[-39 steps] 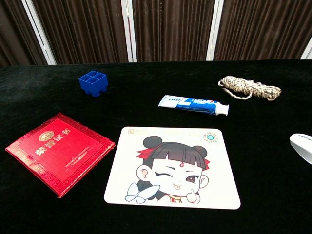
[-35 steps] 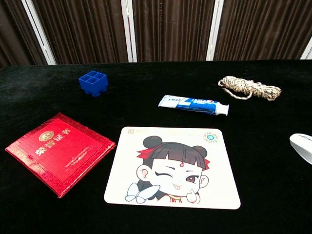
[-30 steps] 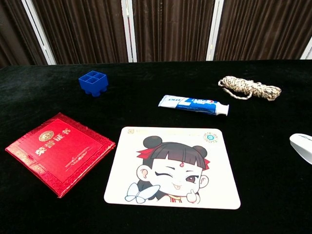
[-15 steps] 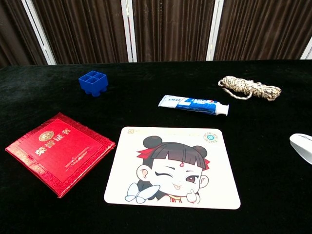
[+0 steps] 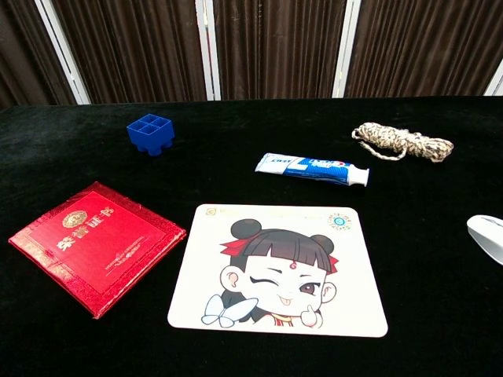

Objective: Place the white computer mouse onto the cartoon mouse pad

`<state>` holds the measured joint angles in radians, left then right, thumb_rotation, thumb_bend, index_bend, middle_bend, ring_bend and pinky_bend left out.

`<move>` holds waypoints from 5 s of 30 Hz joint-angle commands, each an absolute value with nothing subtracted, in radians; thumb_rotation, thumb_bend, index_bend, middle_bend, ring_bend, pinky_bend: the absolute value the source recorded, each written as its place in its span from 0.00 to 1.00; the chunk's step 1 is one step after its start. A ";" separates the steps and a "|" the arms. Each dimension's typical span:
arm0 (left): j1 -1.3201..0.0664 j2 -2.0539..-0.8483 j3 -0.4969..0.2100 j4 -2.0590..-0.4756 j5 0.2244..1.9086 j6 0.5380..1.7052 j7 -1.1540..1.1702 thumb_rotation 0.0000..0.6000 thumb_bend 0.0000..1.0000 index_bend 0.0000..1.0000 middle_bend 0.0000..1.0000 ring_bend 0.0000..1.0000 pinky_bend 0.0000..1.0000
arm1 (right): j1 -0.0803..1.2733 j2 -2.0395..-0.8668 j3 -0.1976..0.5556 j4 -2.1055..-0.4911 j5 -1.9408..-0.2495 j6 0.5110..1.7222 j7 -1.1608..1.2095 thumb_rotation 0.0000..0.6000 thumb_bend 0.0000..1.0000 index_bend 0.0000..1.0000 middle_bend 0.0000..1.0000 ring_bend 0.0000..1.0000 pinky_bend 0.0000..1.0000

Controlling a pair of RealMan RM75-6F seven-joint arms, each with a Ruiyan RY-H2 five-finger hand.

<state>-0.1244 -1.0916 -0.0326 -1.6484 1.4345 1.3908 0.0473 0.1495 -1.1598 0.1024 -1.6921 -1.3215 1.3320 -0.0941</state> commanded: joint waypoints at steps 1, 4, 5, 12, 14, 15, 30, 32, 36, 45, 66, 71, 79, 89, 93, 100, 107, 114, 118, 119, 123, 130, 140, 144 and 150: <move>-0.125 -1.091 -0.032 -1.648 1.436 1.391 0.049 1.00 0.18 0.00 0.00 0.00 0.00 | 0.162 -1.169 0.110 -1.710 -1.312 1.328 -0.132 1.00 0.16 0.00 0.00 0.00 0.00; -0.124 -1.092 -0.032 -1.647 1.437 1.393 0.049 1.00 0.18 0.00 0.00 0.00 0.00 | 0.171 -1.179 0.121 -1.734 -1.294 1.325 -0.162 1.00 0.16 0.00 0.00 0.00 0.00; -0.124 -1.093 -0.032 -1.646 1.437 1.393 0.048 1.00 0.18 0.00 0.00 0.00 0.00 | 0.175 -1.184 0.125 -1.743 -1.285 1.323 -0.172 1.00 0.16 0.00 0.00 0.00 0.00; -0.125 -1.093 -0.032 -1.645 1.439 1.393 0.047 1.00 0.18 0.00 0.00 0.00 0.00 | 0.219 -1.252 0.157 -1.798 -1.203 1.299 -0.276 1.00 0.16 0.00 0.00 0.00 0.00; -0.126 -1.093 -0.032 -1.644 1.439 1.392 0.045 1.00 0.18 0.00 0.00 0.00 0.00 | 0.234 -1.284 0.164 -1.806 -1.177 1.297 -0.321 1.00 0.16 0.00 0.00 0.00 0.00; -0.126 -1.093 -0.032 -1.643 1.439 1.391 0.045 1.00 0.18 0.00 0.00 0.00 0.00 | 0.242 -1.300 0.166 -1.807 -1.166 1.295 -0.341 1.00 0.17 0.00 0.00 0.00 0.00; -0.137 -1.100 -0.032 -1.632 1.434 1.372 0.060 1.00 0.18 0.00 0.00 0.00 0.00 | 0.355 -1.510 0.218 -1.720 -1.005 1.255 -0.502 1.00 0.18 0.00 0.00 0.00 0.00; -0.138 -1.099 -0.032 -1.633 1.433 1.369 0.060 1.00 0.18 0.00 0.00 0.00 0.00 | 0.369 -1.527 0.228 -1.700 -0.981 1.247 -0.512 1.00 0.18 0.00 0.00 0.00 0.00; -0.139 -1.097 -0.030 -1.632 1.437 1.370 0.059 1.00 0.18 0.00 0.00 0.00 0.00 | 0.387 -1.547 0.240 -1.671 -0.949 1.234 -0.522 1.00 0.20 0.00 0.00 0.00 0.00; -0.139 -1.099 -0.030 -1.630 1.441 1.373 0.056 1.00 0.18 0.00 0.00 0.00 0.00 | 0.426 -1.589 0.259 -1.574 -0.867 1.211 -0.546 1.00 0.22 0.00 0.00 0.00 0.00; -0.137 -1.105 -0.033 -1.629 1.436 1.382 0.060 1.00 0.18 0.00 0.00 0.00 0.00 | 0.453 -1.625 0.254 -1.456 -0.791 1.192 -0.554 1.00 0.24 0.00 0.00 0.00 0.00; -0.137 -1.105 -0.033 -1.631 1.433 1.380 0.059 1.00 0.18 0.00 0.00 0.00 0.00 | 0.455 -1.626 0.261 -1.433 -0.772 1.198 -0.561 1.00 0.24 0.00 0.00 0.00 0.00; -0.136 -1.105 -0.032 -1.633 1.435 1.382 0.060 1.00 0.18 0.00 0.00 0.00 0.00 | 0.454 -1.624 0.260 -1.400 -0.734 1.192 -0.573 1.00 0.25 0.00 0.00 0.00 0.00; -0.136 -1.105 -0.033 -1.633 1.434 1.383 0.059 1.00 0.18 0.00 0.00 0.00 0.00 | 0.456 -1.621 0.266 -1.376 -0.715 1.196 -0.578 1.00 0.25 0.00 0.00 0.00 0.00; -0.137 -1.104 -0.033 -1.633 1.434 1.381 0.057 1.00 0.18 0.00 0.00 0.00 0.00 | 0.453 -1.616 0.267 -1.364 -0.697 1.197 -0.588 1.00 0.25 0.00 0.00 0.00 0.00; -0.136 -1.104 -0.034 -1.635 1.433 1.383 0.048 1.00 0.18 0.00 0.00 0.00 0.00 | 0.449 -1.612 0.265 -1.350 -0.664 1.202 -0.614 1.00 0.25 0.00 0.00 0.00 0.00; -0.135 -1.104 -0.034 -1.636 1.432 1.384 0.045 1.00 0.18 0.00 0.00 0.00 0.00 | 0.446 -1.614 0.270 -1.342 -0.644 1.233 -0.639 1.00 0.27 0.00 0.00 0.00 0.00; -0.135 -1.100 -0.036 -1.642 1.424 1.377 0.031 1.00 0.18 0.00 0.00 0.00 0.00 | 0.443 -1.602 0.277 -1.349 -0.603 1.248 -0.680 1.00 0.27 0.00 0.00 0.00 0.00; -0.136 -1.099 -0.036 -1.642 1.425 1.377 0.029 1.00 0.18 0.00 0.00 0.00 0.00 | 0.439 -1.586 0.285 -1.363 -0.610 1.245 -0.663 1.00 0.26 0.00 0.00 0.00 0.00; -0.136 -1.099 -0.036 -1.641 1.426 1.378 0.030 1.00 0.18 0.00 0.00 0.00 0.00 | 0.438 -1.577 0.288 -1.373 -0.624 1.243 -0.646 1.00 0.25 0.00 0.00 0.00 0.00; -0.135 -1.100 -0.036 -1.640 1.427 1.379 0.031 1.00 0.18 0.00 0.00 0.00 0.00 | 0.430 -1.526 0.284 -1.419 -0.706 1.241 -0.589 1.00 0.23 0.00 0.00 0.00 0.00; -0.136 -1.102 -0.037 -1.639 1.426 1.380 0.033 1.00 0.18 0.00 0.00 0.00 0.00 | 0.399 -1.345 0.238 -1.550 -0.921 1.215 -0.471 1.00 0.14 0.00 0.00 0.00 0.00; -0.134 -1.105 -0.038 -1.640 1.425 1.385 0.046 1.00 0.18 0.00 0.00 0.00 0.00 | 0.361 -1.166 0.067 -1.535 -1.330 1.165 -0.243 1.00 0.10 0.15 0.09 0.00 0.00; -0.133 -1.108 -0.038 -1.639 1.426 1.389 0.053 1.00 0.18 0.00 0.00 0.00 0.00 | 0.364 -1.132 0.007 -1.482 -1.439 1.136 -0.168 1.00 0.10 0.18 0.09 0.00 0.01; -0.133 -1.109 -0.041 -1.645 1.416 1.386 0.057 1.00 0.18 0.00 0.00 0.00 0.00 | 0.365 -1.157 -0.041 -1.394 -1.541 1.138 -0.079 1.00 0.10 0.20 0.11 0.00 0.00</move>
<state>-0.1332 -1.1087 -0.0410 -1.6442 1.4165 1.3867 0.0562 0.3656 -1.1484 -0.0197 -1.4261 -1.5110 1.1413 -0.1022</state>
